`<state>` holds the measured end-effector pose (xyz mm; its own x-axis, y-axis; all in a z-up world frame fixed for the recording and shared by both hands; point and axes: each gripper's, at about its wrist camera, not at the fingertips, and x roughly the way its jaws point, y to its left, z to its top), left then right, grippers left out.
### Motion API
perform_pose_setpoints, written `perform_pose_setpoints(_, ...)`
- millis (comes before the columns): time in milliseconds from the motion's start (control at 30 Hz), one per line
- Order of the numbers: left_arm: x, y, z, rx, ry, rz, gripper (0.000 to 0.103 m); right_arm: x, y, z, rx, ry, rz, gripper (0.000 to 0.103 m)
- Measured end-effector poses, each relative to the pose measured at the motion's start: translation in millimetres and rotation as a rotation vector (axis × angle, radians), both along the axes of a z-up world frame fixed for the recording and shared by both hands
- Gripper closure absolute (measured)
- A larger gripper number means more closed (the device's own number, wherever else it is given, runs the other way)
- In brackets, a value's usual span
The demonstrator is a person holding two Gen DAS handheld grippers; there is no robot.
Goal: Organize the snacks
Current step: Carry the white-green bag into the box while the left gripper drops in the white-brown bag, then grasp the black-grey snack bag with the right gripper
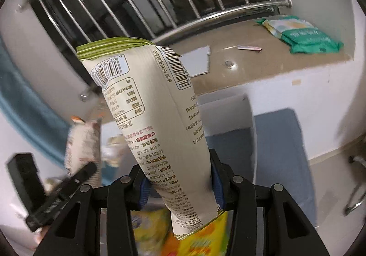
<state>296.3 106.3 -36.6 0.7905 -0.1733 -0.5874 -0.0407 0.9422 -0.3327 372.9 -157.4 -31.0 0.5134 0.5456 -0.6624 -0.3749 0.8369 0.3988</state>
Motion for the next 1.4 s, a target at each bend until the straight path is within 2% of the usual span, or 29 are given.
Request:
perform_pose_setpoints(133,24,-3,-18,0.040,0.059,-0.006,0.058,36,3,-19,0.014,0.050,-0.022,0.053)
perform_pose_setpoints(167,32,-3,-24,0.058,0.083,-0.011,0.043,37,3,-21,0.011,0.051,-0.019,0.052)
perform_pose_setpoints(200,36,-4,-29,0.076,0.105,-0.005,0.029,42,5,-27,-0.001,0.064,-0.011,0.035)
perform_pose_setpoints(233,37,-5,-32,0.087,0.116,0.007,0.003,40,3,-31,-0.001,0.080,-0.010,0.006)
perform_pose_setpoints(267,37,-3,-35,0.095,0.129,0.030,0.000,39,0,-34,0.010,0.093,-0.021,0.000)
perform_pose_setpoints(333,32,-2,-37,0.088,0.136,0.035,0.000,35,-6,-40,0.034,0.102,-0.054,0.000)
perform_pose_setpoints(400,25,-4,-36,0.095,0.132,0.034,0.000,25,-13,-39,0.048,0.063,-0.057,0.000)
perform_pose_setpoints(533,6,-8,-27,0.116,0.087,0.033,0.000,1,-19,-29,0.016,-0.021,-0.021,0.000)
perform_pose_setpoints(733,-34,-15,-6,0.098,-0.011,0.035,0.000,-22,-38,-10,0.048,-0.133,0.033,0.000)
perform_pose_setpoints(833,-60,-24,-1,0.091,-0.011,-0.018,0.000,-52,-45,0,0.028,-0.184,0.092,0.000)
perform_pose_setpoints(933,-96,-40,1,0.152,-0.026,-0.046,0.000,-86,-57,7,-0.002,-0.230,0.116,0.000)
perform_pose_setpoints(1033,-132,-49,1,0.140,-0.055,-0.072,0.000,-119,-71,6,-0.011,-0.270,0.127,0.000)
perform_pose_setpoints(1200,-196,-62,-10,0.140,-0.110,-0.063,0.000,-171,-102,-14,-0.058,-0.315,0.099,0.000)
perform_pose_setpoints(1267,-219,-65,-22,0.098,-0.110,-0.073,0.000,-190,-114,-35,-0.070,-0.282,0.087,0.000)
perform_pose_setpoints(1400,-248,-69,-47,0.078,-0.061,-0.051,0.000,-217,-133,-71,-0.081,-0.221,0.046,0.000)
